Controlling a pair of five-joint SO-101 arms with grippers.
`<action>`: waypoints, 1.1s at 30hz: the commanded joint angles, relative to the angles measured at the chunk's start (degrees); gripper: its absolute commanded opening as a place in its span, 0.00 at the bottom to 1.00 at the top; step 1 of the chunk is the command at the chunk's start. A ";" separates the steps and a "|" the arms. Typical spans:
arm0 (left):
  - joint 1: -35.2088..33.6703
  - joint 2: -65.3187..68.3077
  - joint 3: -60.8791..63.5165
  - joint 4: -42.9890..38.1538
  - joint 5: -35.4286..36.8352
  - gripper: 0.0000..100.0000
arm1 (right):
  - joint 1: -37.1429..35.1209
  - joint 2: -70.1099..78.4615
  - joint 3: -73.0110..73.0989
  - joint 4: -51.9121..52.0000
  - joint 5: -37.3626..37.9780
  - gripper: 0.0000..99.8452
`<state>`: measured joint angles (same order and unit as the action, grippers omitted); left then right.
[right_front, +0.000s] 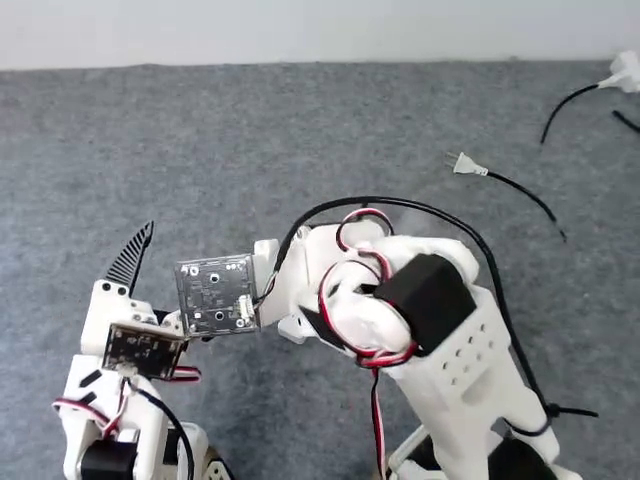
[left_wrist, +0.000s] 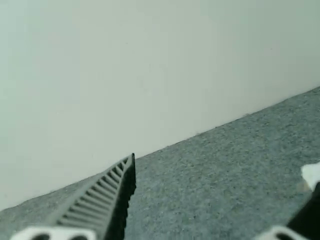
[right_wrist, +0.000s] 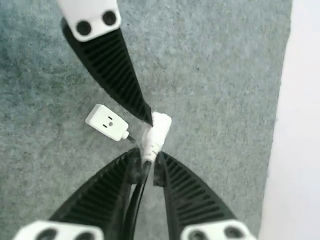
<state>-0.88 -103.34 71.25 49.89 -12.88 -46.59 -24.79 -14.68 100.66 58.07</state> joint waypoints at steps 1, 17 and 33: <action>0.00 -0.70 1.19 -1.85 0.53 0.50 | -1.98 -2.33 -2.81 2.33 -1.23 0.01; -0.53 -0.70 -1.36 1.49 0.62 0.50 | -1.89 -1.89 5.19 0.31 -2.29 0.01; -32.00 -0.70 -3.74 0.00 5.10 0.50 | -0.31 8.04 5.10 -6.11 -9.23 0.01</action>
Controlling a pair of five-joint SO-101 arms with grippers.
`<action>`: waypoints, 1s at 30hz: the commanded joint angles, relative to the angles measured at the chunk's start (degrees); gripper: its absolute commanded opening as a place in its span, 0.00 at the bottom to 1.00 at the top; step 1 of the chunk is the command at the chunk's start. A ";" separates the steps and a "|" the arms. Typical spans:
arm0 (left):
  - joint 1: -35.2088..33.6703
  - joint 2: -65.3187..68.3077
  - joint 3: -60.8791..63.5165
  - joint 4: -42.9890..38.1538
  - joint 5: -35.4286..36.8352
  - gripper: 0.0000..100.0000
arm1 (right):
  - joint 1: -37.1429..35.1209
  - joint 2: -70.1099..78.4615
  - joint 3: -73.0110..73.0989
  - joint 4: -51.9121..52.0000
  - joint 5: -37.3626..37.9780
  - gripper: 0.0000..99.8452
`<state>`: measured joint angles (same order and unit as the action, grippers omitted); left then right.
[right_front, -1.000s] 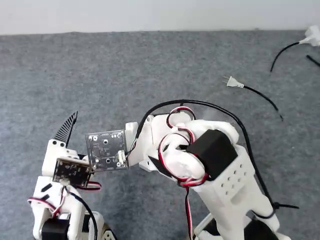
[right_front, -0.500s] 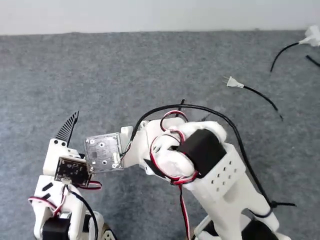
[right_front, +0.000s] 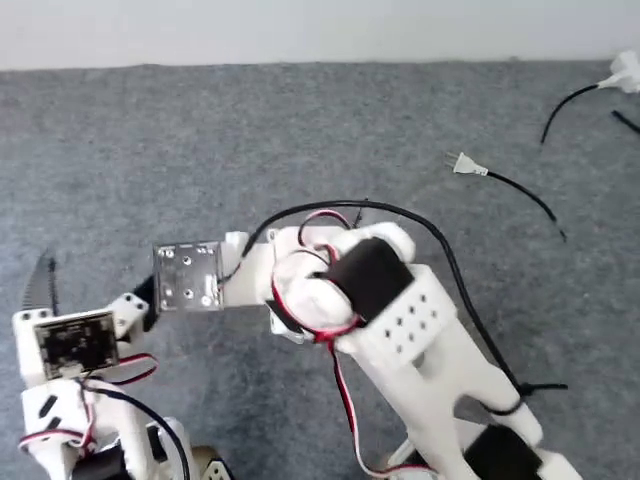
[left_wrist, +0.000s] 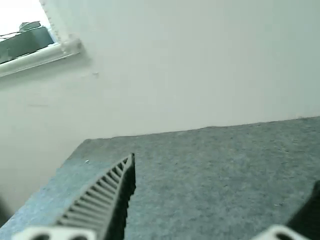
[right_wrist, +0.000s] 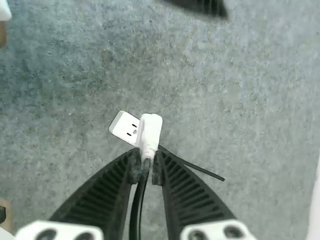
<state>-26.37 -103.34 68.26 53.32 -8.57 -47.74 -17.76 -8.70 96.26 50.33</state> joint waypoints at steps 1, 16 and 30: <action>-8.44 -0.70 -0.66 -3.78 0.79 0.50 | 0.92 1.80 -0.88 -1.71 -1.49 0.01; -21.27 -0.70 -0.57 -2.99 0.79 0.50 | 7.96 19.30 -12.66 5.41 -19.34 0.01; -21.01 -0.70 -0.57 0.35 0.79 0.50 | 5.85 25.89 -9.93 6.81 -25.93 0.01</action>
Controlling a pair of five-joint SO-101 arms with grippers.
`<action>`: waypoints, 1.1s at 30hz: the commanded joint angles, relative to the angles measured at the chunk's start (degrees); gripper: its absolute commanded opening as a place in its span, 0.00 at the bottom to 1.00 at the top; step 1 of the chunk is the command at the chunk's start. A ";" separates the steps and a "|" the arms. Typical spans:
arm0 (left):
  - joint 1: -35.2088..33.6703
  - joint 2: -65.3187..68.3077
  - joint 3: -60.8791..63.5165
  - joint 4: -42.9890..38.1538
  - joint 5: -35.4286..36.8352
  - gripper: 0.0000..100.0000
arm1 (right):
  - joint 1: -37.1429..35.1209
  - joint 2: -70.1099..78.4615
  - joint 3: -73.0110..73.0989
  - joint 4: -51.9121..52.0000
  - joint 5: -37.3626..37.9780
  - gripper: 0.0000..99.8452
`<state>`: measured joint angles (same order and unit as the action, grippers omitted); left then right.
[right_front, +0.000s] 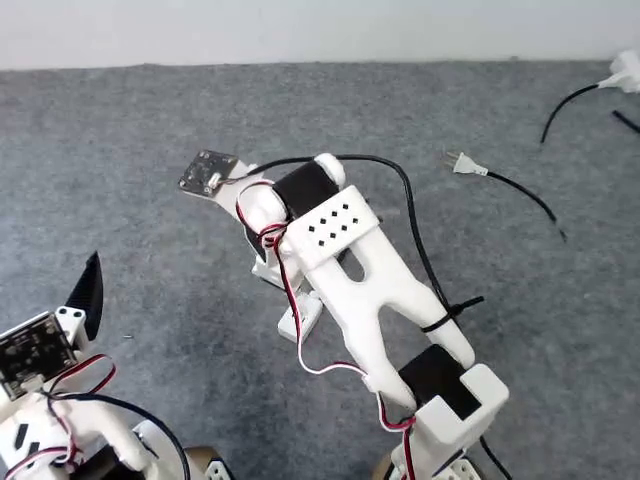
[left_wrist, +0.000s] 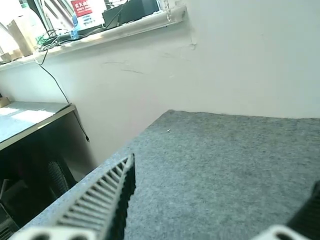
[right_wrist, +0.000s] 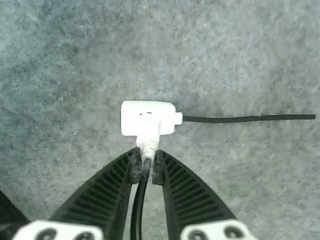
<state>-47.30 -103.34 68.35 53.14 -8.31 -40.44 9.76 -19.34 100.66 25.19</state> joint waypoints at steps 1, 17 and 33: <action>-0.09 -0.70 -0.66 0.53 0.53 0.50 | -1.71 -2.07 1.85 2.42 -0.79 0.01; 0.00 -0.70 -0.66 0.53 0.53 0.50 | -1.63 -4.53 8.79 -0.13 -0.26 0.01; 0.09 -0.70 -0.66 1.32 0.53 0.50 | -1.36 -4.44 9.05 -6.99 2.11 0.01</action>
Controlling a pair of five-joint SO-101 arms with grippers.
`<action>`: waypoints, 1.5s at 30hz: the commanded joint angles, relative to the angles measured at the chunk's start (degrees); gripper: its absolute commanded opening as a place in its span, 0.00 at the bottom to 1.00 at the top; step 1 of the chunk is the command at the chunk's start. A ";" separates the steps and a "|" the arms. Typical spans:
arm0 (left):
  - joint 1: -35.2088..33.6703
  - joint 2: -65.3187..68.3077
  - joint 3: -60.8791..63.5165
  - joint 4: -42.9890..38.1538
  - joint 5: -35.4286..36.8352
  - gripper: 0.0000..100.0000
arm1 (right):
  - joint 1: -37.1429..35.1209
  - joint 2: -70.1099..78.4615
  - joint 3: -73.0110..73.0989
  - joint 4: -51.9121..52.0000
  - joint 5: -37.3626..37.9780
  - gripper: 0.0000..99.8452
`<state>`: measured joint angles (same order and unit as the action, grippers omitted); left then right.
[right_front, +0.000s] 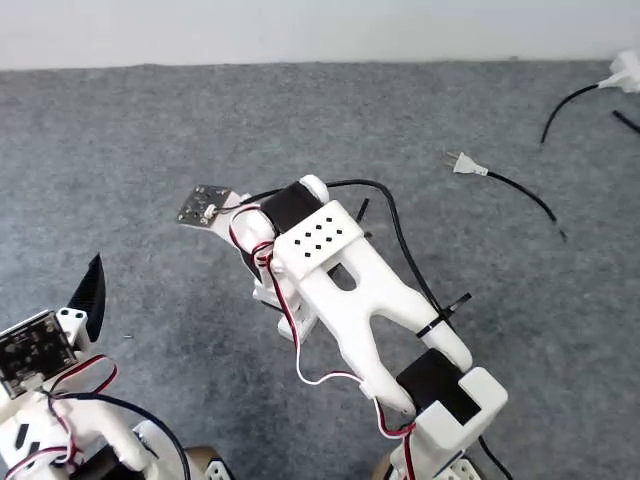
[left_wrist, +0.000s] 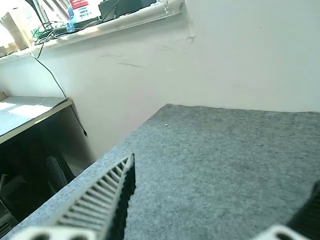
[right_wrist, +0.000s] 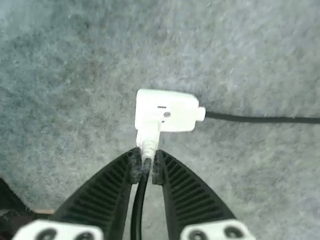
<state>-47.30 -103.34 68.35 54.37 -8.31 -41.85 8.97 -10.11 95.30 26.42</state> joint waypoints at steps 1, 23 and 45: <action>0.09 -0.70 -0.66 0.09 0.53 0.50 | 0.04 -3.65 -0.09 -1.98 0.88 0.01; 0.09 -0.70 0.31 0.00 0.53 0.50 | 3.65 0.66 -0.09 -0.92 0.79 0.01; 0.09 -0.70 0.31 0.09 0.53 0.50 | -0.04 0.84 0.00 -0.57 -0.70 0.01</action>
<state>-47.30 -103.34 69.05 54.37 -8.31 -41.67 10.46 -9.93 95.12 26.24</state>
